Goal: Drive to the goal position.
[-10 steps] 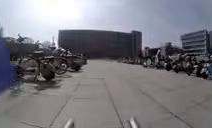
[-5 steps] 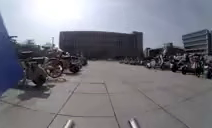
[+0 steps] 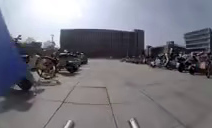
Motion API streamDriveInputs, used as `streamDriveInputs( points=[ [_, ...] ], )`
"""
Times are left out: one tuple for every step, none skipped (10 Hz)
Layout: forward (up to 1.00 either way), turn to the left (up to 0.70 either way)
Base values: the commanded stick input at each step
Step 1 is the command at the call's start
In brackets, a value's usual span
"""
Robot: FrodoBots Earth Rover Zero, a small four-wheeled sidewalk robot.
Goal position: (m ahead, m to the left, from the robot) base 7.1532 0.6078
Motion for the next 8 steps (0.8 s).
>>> streamDriveInputs(
  points=[
    [1.0, 0.0],
    [1.0, 0.0],
    [1.0, 0.0],
    [1.0, 0.0],
    [1.0, 0.0],
    [1.0, 0.0],
    [1.0, 0.0],
    [1.0, 0.0]
  ],
)
